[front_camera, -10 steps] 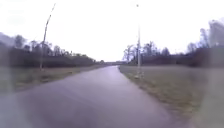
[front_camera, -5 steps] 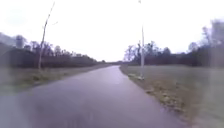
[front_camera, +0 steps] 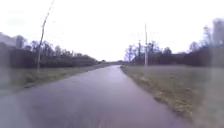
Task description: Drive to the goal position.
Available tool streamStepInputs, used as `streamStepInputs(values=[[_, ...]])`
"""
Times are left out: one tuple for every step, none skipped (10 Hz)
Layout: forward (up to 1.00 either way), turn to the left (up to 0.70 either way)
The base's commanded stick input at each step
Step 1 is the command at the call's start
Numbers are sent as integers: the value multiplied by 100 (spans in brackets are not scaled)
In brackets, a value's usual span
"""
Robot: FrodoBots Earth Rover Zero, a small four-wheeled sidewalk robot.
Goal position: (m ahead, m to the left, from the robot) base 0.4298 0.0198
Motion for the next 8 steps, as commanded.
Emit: streamStepInputs(values=[[100,0],[100,0],[100,0],[100,0],[100,0],[100,0],[100,0],[100,0]])
